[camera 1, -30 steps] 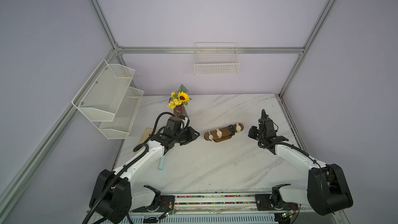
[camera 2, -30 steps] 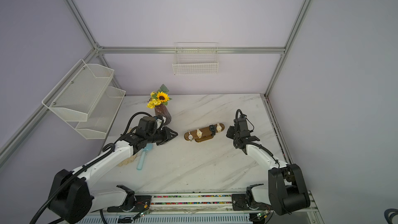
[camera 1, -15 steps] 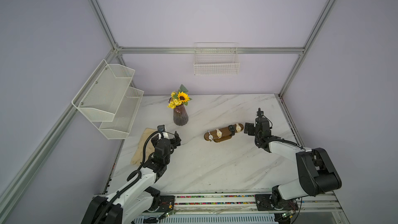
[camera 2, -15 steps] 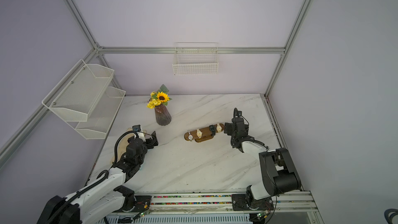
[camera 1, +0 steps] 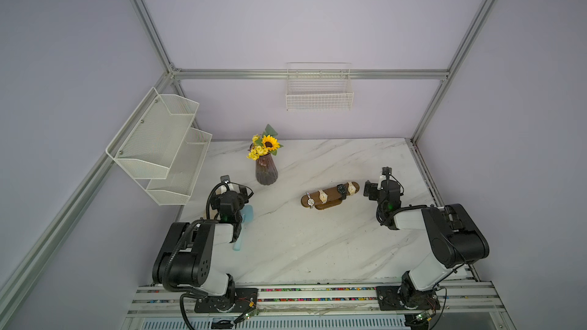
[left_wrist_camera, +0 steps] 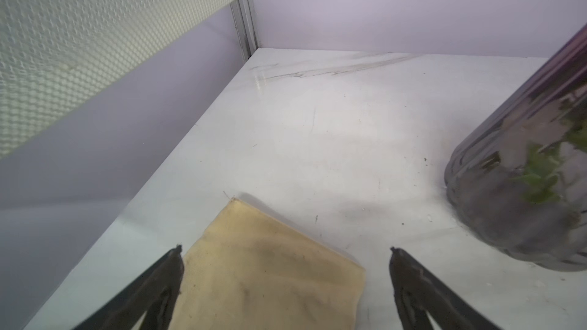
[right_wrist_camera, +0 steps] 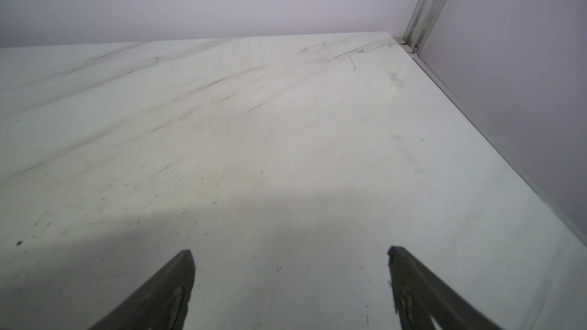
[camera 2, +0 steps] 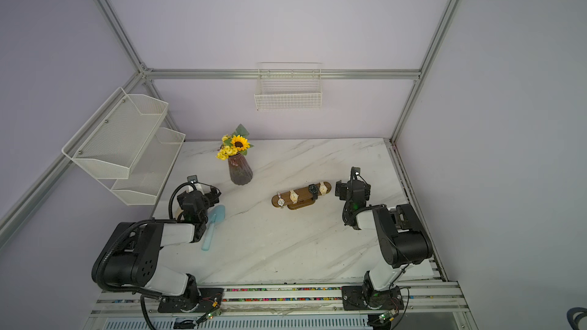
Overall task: Place watch on stand
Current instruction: Reset both arms
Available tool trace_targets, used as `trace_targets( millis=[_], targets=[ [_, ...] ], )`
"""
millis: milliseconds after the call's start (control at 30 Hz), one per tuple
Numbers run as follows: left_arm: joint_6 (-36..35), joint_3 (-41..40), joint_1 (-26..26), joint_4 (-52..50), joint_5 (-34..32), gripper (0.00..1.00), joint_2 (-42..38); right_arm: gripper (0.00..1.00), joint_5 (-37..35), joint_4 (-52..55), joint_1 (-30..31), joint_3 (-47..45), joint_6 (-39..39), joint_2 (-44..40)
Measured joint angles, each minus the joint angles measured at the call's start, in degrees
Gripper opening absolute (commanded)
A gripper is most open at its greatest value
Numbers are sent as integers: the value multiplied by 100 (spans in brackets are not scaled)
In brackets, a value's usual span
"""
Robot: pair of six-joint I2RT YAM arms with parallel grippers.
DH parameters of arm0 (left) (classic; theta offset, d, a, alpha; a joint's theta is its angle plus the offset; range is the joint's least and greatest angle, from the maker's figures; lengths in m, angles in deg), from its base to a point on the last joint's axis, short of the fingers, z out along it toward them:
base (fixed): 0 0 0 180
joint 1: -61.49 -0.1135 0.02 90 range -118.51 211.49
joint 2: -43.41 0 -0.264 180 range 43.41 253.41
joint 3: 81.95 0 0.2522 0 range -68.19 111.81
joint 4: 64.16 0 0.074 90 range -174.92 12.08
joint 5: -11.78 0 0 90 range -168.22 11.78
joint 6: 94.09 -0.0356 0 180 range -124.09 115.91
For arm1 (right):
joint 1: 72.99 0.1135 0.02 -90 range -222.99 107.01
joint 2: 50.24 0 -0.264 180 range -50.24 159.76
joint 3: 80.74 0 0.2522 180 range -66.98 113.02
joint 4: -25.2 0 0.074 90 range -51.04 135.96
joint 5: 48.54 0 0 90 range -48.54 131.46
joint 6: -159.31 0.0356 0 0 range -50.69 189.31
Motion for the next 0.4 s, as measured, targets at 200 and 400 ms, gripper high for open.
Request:
trace_targets(
  millis=[200, 400],
  targets=[
    [-63, -125, -50, 201, 540, 100, 72, 97, 481, -1167, -415, -544, 81, 461],
    [-151, -125, -48, 358, 723, 100, 83, 97, 573, -1539, -413, -546, 120, 505]
  ],
)
